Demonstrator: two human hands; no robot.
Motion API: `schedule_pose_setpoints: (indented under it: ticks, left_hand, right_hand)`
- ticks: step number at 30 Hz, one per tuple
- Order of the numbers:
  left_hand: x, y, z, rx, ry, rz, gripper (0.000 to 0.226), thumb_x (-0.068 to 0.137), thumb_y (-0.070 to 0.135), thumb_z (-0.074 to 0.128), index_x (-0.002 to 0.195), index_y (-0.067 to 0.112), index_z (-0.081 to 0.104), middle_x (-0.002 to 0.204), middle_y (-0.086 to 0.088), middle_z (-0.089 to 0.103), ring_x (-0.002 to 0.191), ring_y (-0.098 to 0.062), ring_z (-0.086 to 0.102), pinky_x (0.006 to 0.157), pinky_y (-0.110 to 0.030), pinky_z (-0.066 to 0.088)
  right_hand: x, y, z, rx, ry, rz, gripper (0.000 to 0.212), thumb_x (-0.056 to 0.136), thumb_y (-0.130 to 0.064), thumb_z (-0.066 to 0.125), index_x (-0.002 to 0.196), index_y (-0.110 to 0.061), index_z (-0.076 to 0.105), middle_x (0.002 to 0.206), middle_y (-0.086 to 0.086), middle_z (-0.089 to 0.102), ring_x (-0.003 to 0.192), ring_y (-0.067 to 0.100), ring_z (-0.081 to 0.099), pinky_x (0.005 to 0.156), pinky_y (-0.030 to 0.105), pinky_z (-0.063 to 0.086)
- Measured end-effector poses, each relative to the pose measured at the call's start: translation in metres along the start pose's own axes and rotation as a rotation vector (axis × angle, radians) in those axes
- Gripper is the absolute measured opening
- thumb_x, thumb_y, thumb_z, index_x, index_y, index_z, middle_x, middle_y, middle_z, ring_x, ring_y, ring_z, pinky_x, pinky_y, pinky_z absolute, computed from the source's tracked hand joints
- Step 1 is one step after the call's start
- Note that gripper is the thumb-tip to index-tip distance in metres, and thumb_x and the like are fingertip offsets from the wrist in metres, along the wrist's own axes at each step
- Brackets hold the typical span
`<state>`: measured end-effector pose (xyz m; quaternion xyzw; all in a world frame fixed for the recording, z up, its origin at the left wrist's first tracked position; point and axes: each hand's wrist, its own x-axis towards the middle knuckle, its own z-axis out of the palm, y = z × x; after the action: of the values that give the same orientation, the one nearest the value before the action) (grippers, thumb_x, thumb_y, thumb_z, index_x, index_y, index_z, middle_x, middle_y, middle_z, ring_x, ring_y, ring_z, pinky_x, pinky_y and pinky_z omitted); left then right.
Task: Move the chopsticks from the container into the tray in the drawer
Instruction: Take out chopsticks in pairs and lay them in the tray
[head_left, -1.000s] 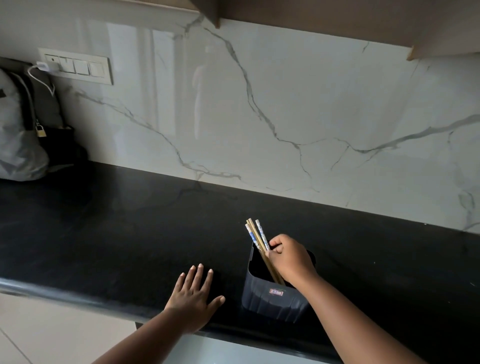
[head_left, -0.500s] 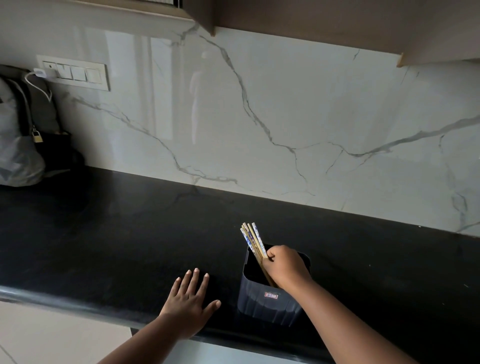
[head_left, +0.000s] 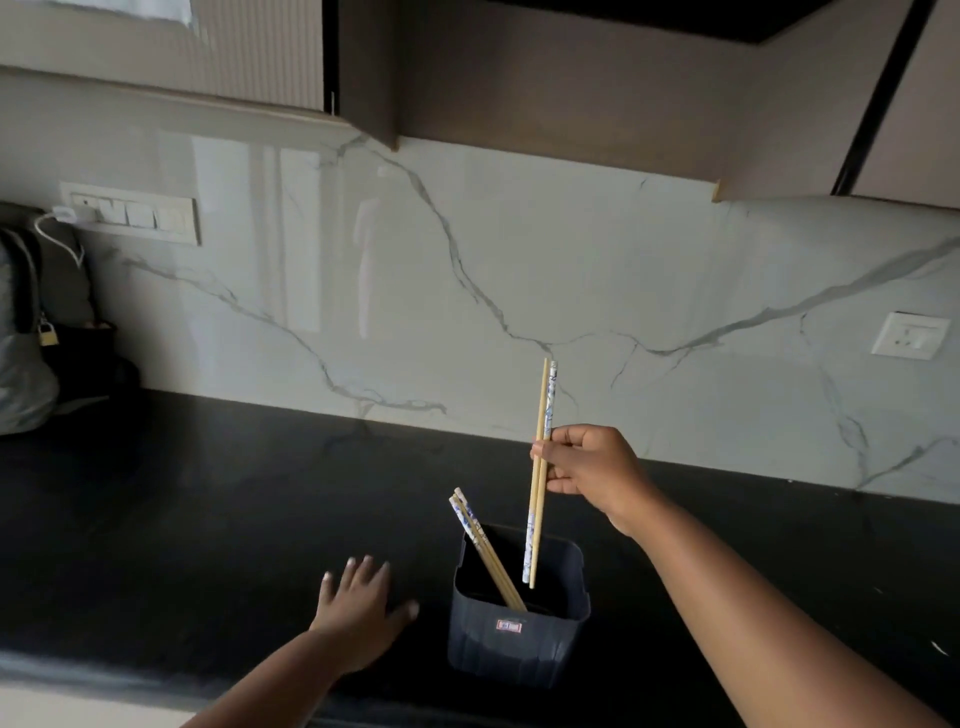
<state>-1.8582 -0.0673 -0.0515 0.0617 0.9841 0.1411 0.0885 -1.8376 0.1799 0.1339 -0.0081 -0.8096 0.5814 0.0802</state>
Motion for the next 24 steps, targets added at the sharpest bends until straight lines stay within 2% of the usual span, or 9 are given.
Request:
schedule_pose_setpoints:
  ticks: [2, 4, 6, 9, 12, 16, 19, 21, 24]
  left_hand:
    - [0.004, 0.022, -0.037, -0.238, 0.295, 0.075, 0.063, 0.091, 0.057, 0.045, 0.142, 0.02, 0.042, 0.15, -0.004, 0.038, 0.141, -0.022, 0.03, 0.114, -0.04, 0.02]
    - [-0.004, 0.053, -0.082, -0.556, 0.42, 0.216, 0.051, 0.091, 0.049, 0.055, 0.131, 0.017, 0.056, 0.131, -0.001, 0.056, 0.123, -0.017, 0.052, 0.1, -0.028, 0.038]
    - [-0.021, 0.084, -0.12, -0.797, 0.296, 0.368, 0.041, 0.09, 0.043, 0.06, 0.123, 0.017, 0.062, 0.114, 0.003, 0.065, 0.109, -0.01, 0.06, 0.087, -0.019, 0.043]
    - [-0.037, 0.121, -0.148, -0.895, 0.019, 0.506, 0.025, 0.092, 0.03, 0.061, 0.11, 0.014, 0.068, 0.099, -0.003, 0.07, 0.091, -0.013, 0.065, 0.077, -0.02, 0.049]
    - [-0.042, 0.134, -0.151, -1.053, -0.097, 0.453, 0.016, 0.092, 0.013, 0.06, 0.106, 0.008, 0.068, 0.092, -0.009, 0.072, 0.082, -0.016, 0.07, 0.068, -0.02, 0.054]
    - [-0.043, 0.133, -0.15, -1.167, -0.105, 0.365, 0.015, 0.092, 0.009, 0.06, 0.103, 0.006, 0.07, 0.089, -0.013, 0.073, 0.077, -0.018, 0.072, 0.066, -0.024, 0.056]
    - [-0.045, 0.13, -0.154, -1.281, -0.159, 0.3, 0.015, 0.092, 0.011, 0.06, 0.103, 0.005, 0.067, 0.094, -0.013, 0.074, 0.08, -0.02, 0.072, 0.067, -0.028, 0.057]
    - [-0.045, 0.129, -0.159, -1.339, -0.216, 0.294, 0.016, 0.093, 0.011, 0.059, 0.105, 0.004, 0.067, 0.099, -0.014, 0.074, 0.084, -0.022, 0.072, 0.069, -0.029, 0.058]
    - [-0.048, 0.132, -0.167, -1.379, -0.306, 0.345, 0.018, 0.093, 0.005, 0.055, 0.107, 0.002, 0.066, 0.103, -0.016, 0.072, 0.085, -0.023, 0.072, 0.07, -0.03, 0.058]
  right_hand:
    - [-0.004, -0.011, -0.006, 0.079, -0.007, 0.013, 0.011, 0.088, -0.014, 0.068, 0.095, -0.006, 0.071, 0.092, 0.013, 0.075, 0.084, 0.025, 0.073, 0.069, 0.029, 0.06]
    - [-0.007, -0.018, -0.008, 0.158, -0.022, 0.029, 0.012, 0.088, -0.013, 0.068, 0.095, -0.004, 0.071, 0.091, 0.014, 0.075, 0.083, 0.025, 0.073, 0.068, 0.03, 0.06]
    - [-0.011, -0.023, -0.006, 0.231, -0.033, 0.038, 0.014, 0.088, -0.012, 0.068, 0.096, -0.001, 0.07, 0.092, 0.017, 0.074, 0.085, 0.029, 0.073, 0.072, 0.035, 0.061]
    - [-0.018, -0.032, -0.002, 0.308, -0.033, 0.025, 0.017, 0.088, -0.012, 0.068, 0.096, 0.003, 0.069, 0.09, 0.019, 0.074, 0.077, 0.031, 0.073, 0.069, 0.036, 0.061]
    - [-0.024, -0.039, -0.002, 0.282, 0.005, 0.009, 0.015, 0.089, -0.013, 0.068, 0.097, 0.0, 0.069, 0.09, 0.019, 0.074, 0.073, 0.03, 0.073, 0.067, 0.036, 0.062]
    - [-0.03, -0.049, -0.014, 0.097, 0.068, -0.119, 0.013, 0.09, -0.015, 0.065, 0.102, -0.013, 0.07, 0.096, 0.007, 0.073, 0.08, 0.025, 0.072, 0.067, 0.027, 0.06]
    - [-0.042, -0.064, -0.029, -0.014, 0.16, -0.361, 0.017, 0.091, -0.017, 0.064, 0.106, -0.021, 0.071, 0.099, -0.006, 0.072, 0.087, 0.012, 0.069, 0.077, 0.027, 0.058]
    - [-0.048, -0.068, -0.038, -0.404, 0.243, -0.724, 0.021, 0.09, -0.017, 0.065, 0.109, -0.023, 0.072, 0.106, -0.008, 0.071, 0.094, 0.009, 0.068, 0.08, 0.027, 0.056]
    - [-0.052, -0.06, -0.044, -1.021, 0.336, -1.227, 0.026, 0.088, -0.01, 0.06, 0.106, -0.024, 0.074, 0.108, 0.002, 0.07, 0.089, 0.019, 0.068, 0.063, 0.029, 0.058]
